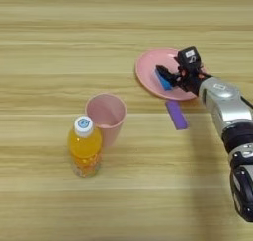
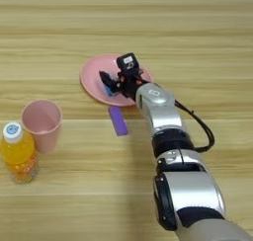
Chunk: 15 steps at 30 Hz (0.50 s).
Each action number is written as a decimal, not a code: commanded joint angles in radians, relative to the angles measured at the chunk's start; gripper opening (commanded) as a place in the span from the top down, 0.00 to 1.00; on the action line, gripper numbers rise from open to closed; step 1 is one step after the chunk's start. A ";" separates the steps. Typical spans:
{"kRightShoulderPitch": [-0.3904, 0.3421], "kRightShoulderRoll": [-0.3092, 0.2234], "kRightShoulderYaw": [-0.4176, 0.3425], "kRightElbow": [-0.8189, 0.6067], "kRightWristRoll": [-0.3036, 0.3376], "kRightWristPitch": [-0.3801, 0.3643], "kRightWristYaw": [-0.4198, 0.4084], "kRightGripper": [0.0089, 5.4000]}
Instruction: Move the objects on the table
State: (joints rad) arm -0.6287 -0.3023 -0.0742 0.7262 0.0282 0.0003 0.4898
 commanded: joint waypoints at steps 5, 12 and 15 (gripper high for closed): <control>0.045 -0.068 -0.040 -0.391 0.066 0.091 0.029 0.17; 0.177 -0.119 -0.049 -0.600 0.108 0.172 0.098 0.04; 0.248 -0.143 -0.061 -0.691 0.126 0.218 0.126 0.00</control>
State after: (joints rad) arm -0.3591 -0.3906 -0.1086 0.1308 0.1335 0.2140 0.6170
